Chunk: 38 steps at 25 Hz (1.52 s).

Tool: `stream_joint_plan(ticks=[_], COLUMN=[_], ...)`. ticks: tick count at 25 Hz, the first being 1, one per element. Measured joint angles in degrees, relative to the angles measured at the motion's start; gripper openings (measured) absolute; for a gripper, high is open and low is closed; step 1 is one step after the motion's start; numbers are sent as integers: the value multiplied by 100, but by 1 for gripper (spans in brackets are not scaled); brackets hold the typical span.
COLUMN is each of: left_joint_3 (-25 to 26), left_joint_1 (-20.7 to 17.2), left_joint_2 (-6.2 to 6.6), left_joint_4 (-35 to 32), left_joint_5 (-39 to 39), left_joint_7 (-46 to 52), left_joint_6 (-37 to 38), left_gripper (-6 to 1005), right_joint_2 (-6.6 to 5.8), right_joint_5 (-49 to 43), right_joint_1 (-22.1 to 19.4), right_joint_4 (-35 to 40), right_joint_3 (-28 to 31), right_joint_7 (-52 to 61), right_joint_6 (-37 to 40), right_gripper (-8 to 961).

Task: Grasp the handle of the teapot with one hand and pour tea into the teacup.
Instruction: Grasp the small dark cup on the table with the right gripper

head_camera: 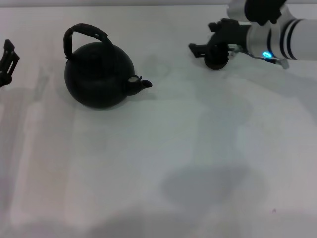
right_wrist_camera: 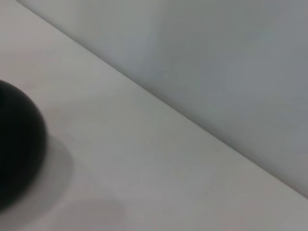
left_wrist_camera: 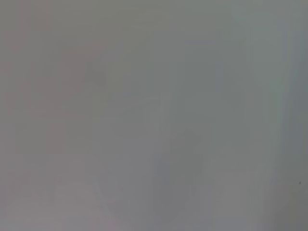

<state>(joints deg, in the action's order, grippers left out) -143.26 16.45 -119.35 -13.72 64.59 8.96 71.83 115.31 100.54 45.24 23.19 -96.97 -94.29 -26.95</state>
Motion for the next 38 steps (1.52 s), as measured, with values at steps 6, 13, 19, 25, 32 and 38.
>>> stream_joint_plan(ticks=[6, 13, 19, 25, 32, 38], left_joint_3=[0, 0, 0, 0, 0, 1], left_joint_1=[39, 51, 60, 69, 92, 152], left_joint_2=[2, 9, 17, 18, 18, 18], left_joint_4=[-1, 1, 1, 1, 1, 1], left_joint_5=[-8, -9, -9, -8, -9, -8], left_joint_7=[0, 77, 85, 88, 88, 88], left_joint_6=[3, 13, 16, 23, 24, 16], left_gripper=[888, 887, 887, 888, 888, 887], right_joint_2=[-12, -16, -29, -37, -50, -70], right_joint_5=[1, 0, 0, 0, 0, 0], right_joint_1=[31, -13, -34, -35, -23, -33], right_joint_4=[-281, -356, -377, -375, -374, -383], right_joint_3=[-4, -30, -20, -13, -14, -15], right_joint_7=[14, 53, 64, 67, 69, 69], right_joint_6=[53, 17, 1, -3, -18, -24], right_gripper=[799, 794, 790, 785, 780, 776])
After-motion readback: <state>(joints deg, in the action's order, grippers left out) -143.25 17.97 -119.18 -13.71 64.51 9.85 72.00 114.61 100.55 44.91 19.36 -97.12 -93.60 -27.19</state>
